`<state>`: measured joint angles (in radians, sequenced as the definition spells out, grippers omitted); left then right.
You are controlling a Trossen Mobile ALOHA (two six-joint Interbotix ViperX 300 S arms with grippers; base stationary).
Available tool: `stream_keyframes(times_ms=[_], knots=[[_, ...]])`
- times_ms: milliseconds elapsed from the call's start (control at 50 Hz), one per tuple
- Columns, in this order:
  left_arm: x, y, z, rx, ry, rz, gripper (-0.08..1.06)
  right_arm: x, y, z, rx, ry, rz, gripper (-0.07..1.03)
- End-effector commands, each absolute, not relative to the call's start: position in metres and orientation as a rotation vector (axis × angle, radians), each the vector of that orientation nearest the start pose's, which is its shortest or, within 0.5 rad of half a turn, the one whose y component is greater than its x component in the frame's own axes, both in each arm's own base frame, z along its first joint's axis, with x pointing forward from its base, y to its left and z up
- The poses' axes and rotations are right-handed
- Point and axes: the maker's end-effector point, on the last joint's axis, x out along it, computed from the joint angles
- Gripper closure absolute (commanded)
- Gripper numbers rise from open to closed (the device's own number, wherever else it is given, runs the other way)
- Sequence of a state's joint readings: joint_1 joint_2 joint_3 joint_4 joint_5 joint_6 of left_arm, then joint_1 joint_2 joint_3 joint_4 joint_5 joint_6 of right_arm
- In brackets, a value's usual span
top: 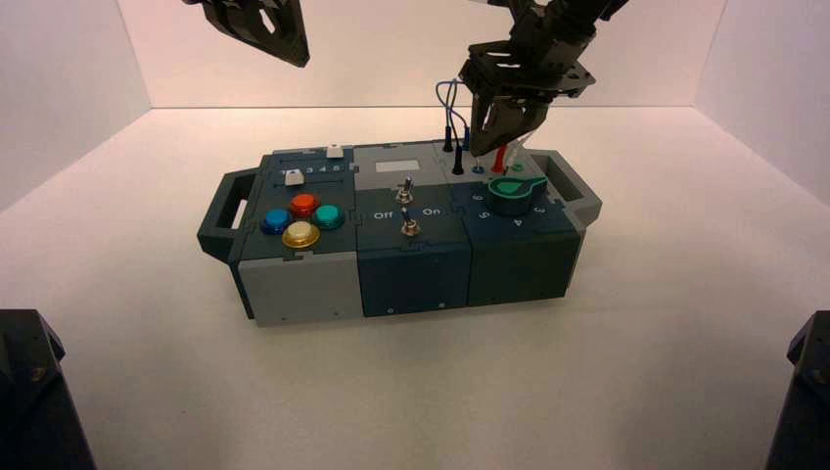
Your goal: Insert the blue wire.
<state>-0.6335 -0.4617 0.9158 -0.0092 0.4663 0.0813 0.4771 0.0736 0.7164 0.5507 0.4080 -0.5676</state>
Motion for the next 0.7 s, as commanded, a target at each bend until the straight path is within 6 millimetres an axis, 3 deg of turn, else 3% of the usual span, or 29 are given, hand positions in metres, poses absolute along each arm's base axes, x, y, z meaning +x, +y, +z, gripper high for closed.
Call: stream_keyframes(times_ms=[20, 700], knots=[[0.2411, -0.1788, 0.1592, 0.357, 0.834, -0.633, 1.01, 0.3059, 0.2019, 0.0604, -0.202, 1.118, 0.65, 0.98], [0.241, -0.1788, 0.1601, 0.356, 0.831, -0.633, 1.01, 0.3053, 0.2031, 0.0608, -0.204, 1.114, 0.652, 0.98]])
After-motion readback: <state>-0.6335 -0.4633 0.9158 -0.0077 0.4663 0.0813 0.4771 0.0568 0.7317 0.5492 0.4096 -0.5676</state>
